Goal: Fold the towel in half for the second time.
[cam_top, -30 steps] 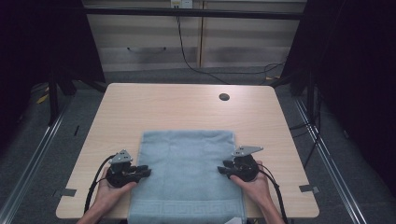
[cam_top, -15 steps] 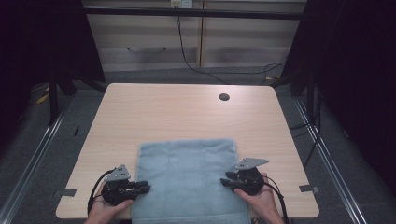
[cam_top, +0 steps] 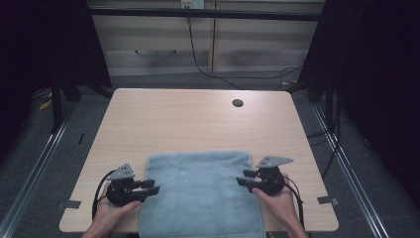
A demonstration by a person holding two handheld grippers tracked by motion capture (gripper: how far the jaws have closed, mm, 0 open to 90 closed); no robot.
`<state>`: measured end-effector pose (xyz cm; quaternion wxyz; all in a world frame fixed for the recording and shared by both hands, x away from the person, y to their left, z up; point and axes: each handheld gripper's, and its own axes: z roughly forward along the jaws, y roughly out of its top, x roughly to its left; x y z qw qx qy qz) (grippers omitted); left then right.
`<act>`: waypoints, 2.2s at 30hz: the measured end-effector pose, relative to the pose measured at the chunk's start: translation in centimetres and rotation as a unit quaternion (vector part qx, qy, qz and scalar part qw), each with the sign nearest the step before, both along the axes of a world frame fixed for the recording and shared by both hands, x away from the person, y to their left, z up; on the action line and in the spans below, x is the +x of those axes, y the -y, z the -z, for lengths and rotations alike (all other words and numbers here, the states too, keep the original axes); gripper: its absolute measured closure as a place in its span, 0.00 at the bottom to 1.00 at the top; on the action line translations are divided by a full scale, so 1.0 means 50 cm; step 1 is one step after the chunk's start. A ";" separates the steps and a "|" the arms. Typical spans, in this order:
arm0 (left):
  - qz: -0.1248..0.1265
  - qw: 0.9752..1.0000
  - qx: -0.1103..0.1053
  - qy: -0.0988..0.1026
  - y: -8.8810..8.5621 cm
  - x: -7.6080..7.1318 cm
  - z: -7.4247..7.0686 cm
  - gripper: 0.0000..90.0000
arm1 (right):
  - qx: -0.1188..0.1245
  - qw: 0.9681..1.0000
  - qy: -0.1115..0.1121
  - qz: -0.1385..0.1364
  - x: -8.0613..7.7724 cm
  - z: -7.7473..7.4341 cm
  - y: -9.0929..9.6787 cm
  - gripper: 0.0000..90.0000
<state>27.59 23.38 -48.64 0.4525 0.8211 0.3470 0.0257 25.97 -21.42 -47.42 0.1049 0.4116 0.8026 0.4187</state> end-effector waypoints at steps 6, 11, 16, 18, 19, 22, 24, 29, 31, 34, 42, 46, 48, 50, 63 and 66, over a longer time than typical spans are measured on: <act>-0.028 1.000 -0.006 -0.002 -0.017 0.052 -0.008 0.68 | -0.002 0.999 0.010 0.045 0.088 -0.006 0.041 0.60; -0.041 0.999 -0.018 0.009 -0.031 0.086 -0.027 0.68 | -0.012 0.998 -0.009 0.060 0.134 0.014 0.047 0.58; -0.074 0.997 -0.025 -0.001 -0.048 0.130 -0.021 0.68 | -0.016 0.998 -0.019 0.062 0.173 0.025 0.043 0.54; -0.081 0.996 -0.025 -0.006 -0.056 0.144 -0.014 0.67 | -0.022 0.998 -0.025 0.058 0.187 0.027 0.042 0.54; -0.086 0.996 -0.017 -0.012 -0.058 0.153 -0.010 0.66 | -0.026 0.998 -0.025 0.056 0.192 0.029 0.041 0.53; -0.090 0.996 -0.015 -0.017 -0.060 0.179 0.000 0.59 | -0.025 0.998 -0.033 0.054 0.204 0.037 0.039 0.52; -0.092 0.995 -0.022 -0.016 -0.057 0.188 0.009 0.53 | -0.019 0.998 -0.033 0.046 0.207 0.043 0.035 0.52; -0.084 0.996 -0.016 -0.029 -0.047 0.201 0.035 0.48 | -0.028 0.998 -0.036 0.043 0.208 0.053 0.021 0.56; -0.073 0.997 -0.020 -0.031 -0.041 0.200 0.037 0.48 | -0.023 0.998 -0.041 0.042 0.207 0.060 0.023 0.60; -0.060 0.998 -0.010 -0.025 -0.029 0.198 0.042 0.48 | -0.021 0.998 -0.037 0.042 0.202 0.061 0.025 0.67; -0.019 0.999 0.028 -0.019 0.011 0.197 0.042 0.73 | 0.008 0.999 -0.036 0.040 0.193 0.060 0.029 0.93; -0.015 1.000 0.018 -0.017 0.014 0.192 0.037 0.89 | 0.018 0.999 -0.034 0.036 0.188 0.048 0.033 0.95; -0.034 0.999 -0.017 -0.011 0.006 0.192 0.025 0.91 | 0.021 0.999 -0.030 0.037 0.184 0.037 0.034 0.95; -0.048 0.997 -0.052 -0.003 0.000 0.193 0.008 0.91 | 0.022 0.999 -0.021 0.035 0.180 0.023 0.037 0.95; -0.053 0.995 -0.068 0.051 0.017 0.239 -0.118 0.92 | 0.066 0.995 0.048 0.054 0.208 -0.116 0.065 0.96; -0.059 0.994 -0.071 0.055 0.017 0.254 -0.142 0.92 | 0.072 0.994 0.056 0.059 0.222 -0.140 0.065 0.96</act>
